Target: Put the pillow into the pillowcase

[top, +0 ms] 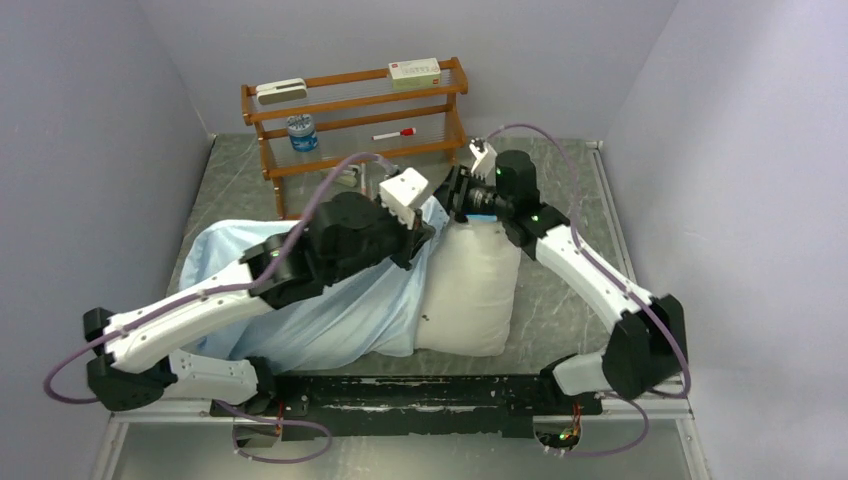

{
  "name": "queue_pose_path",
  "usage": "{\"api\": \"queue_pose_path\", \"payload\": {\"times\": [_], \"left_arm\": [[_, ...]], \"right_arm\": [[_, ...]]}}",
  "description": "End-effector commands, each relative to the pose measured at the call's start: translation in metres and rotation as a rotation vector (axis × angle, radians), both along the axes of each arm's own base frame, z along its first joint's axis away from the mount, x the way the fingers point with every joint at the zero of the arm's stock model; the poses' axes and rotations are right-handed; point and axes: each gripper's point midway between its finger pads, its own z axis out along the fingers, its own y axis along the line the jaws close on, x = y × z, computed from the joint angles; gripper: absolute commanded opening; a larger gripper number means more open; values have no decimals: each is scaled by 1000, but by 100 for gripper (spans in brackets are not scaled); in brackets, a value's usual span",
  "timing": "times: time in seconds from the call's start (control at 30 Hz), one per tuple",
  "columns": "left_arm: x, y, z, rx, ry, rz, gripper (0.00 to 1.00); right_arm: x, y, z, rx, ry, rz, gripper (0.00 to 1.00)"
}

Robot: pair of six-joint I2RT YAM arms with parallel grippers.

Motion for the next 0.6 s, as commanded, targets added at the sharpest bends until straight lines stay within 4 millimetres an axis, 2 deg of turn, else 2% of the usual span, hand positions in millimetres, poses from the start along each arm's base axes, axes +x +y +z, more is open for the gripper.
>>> {"api": "queue_pose_path", "payload": {"times": [0.0, 0.07, 0.17, 0.27, 0.33, 0.43, 0.53, 0.57], "left_arm": [[37, -11, -2, 14, -64, 123, 5], [53, -10, -12, 29, -44, 156, 5], [79, -5, -23, 6, -2, 187, 5], [104, -4, -30, -23, 29, 195, 5], [120, -6, -31, -25, 42, 204, 5], [138, -16, -31, -17, 46, 192, 5], [145, -29, -29, -10, 33, 157, 5], [145, -33, -30, 0, 36, 143, 8]], "right_arm": [[62, -38, 2, -221, -80, -266, 73], [70, -58, 10, -288, -77, -373, 82], [67, -88, 22, -327, -87, -511, 99], [60, -113, 29, -361, -122, -612, 100], [58, -127, 24, -403, -131, -641, 100], [53, -139, 6, -441, -111, -613, 100], [43, -142, -14, -370, -69, -521, 99], [39, -144, -18, -337, -56, -505, 98]]}}
